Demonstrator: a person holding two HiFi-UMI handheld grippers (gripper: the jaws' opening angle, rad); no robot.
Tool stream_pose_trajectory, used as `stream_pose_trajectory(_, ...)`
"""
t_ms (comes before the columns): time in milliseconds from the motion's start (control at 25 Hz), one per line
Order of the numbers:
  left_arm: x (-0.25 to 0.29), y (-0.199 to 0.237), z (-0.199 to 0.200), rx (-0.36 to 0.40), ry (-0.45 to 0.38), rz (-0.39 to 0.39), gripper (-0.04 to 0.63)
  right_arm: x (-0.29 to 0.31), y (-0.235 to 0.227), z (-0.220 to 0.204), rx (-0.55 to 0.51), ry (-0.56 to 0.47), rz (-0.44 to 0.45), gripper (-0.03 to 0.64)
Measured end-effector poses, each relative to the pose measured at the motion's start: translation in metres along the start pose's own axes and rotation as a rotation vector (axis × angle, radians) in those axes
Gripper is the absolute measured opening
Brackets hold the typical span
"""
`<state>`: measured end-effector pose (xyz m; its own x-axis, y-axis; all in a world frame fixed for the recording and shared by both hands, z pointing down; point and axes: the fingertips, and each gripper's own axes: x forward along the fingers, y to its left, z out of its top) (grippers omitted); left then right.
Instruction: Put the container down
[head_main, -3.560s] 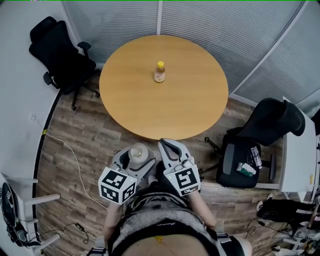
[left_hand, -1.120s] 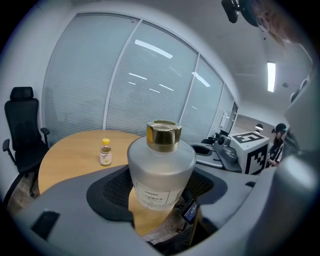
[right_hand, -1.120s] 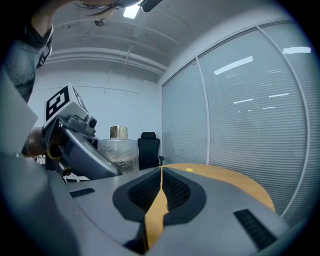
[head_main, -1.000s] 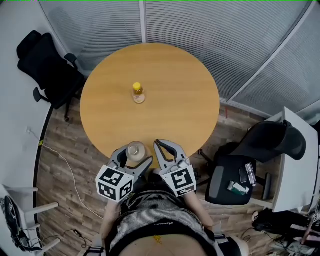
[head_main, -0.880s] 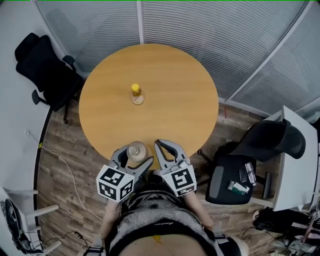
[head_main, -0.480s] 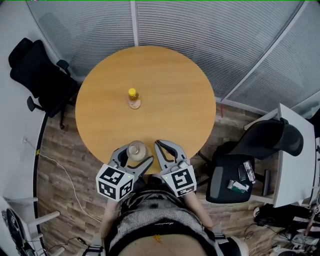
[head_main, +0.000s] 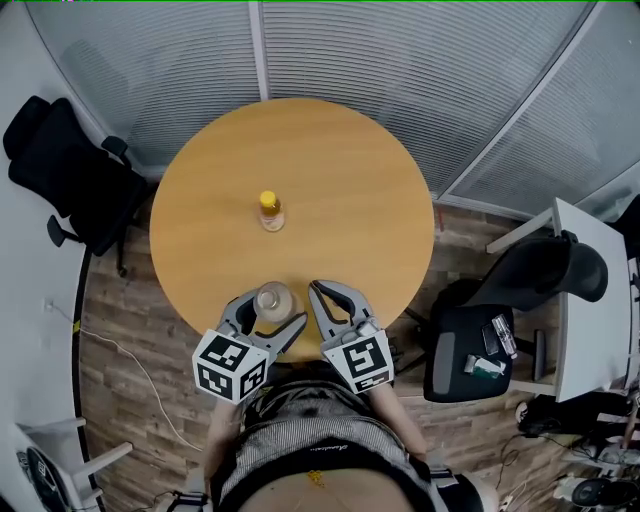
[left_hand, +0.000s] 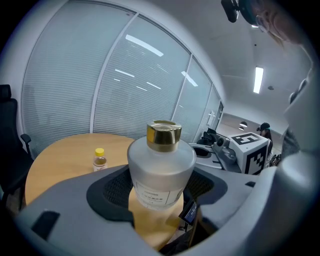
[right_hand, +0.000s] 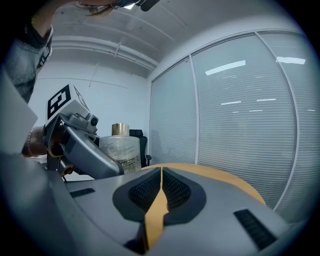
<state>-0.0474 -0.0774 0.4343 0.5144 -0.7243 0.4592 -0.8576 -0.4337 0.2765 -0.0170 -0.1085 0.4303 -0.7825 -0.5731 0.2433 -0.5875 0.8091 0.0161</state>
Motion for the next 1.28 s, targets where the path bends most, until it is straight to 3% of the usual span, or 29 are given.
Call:
stream_pose_trajectory(440, -0.016, 0.055, -0.001, 0.008, 0.022, -0.053, 0.33, 0.054, 0.026, 0.01, 0.024, 0.013, -0.041, 0.023)
stream_pose_trajectory(1280, -0.039, 0.142, -0.003, 0.095, 0.083, -0.223, 0.33, 0.116, 0.055, 0.009, 0.081, 0.05, -0.275, 0.023)
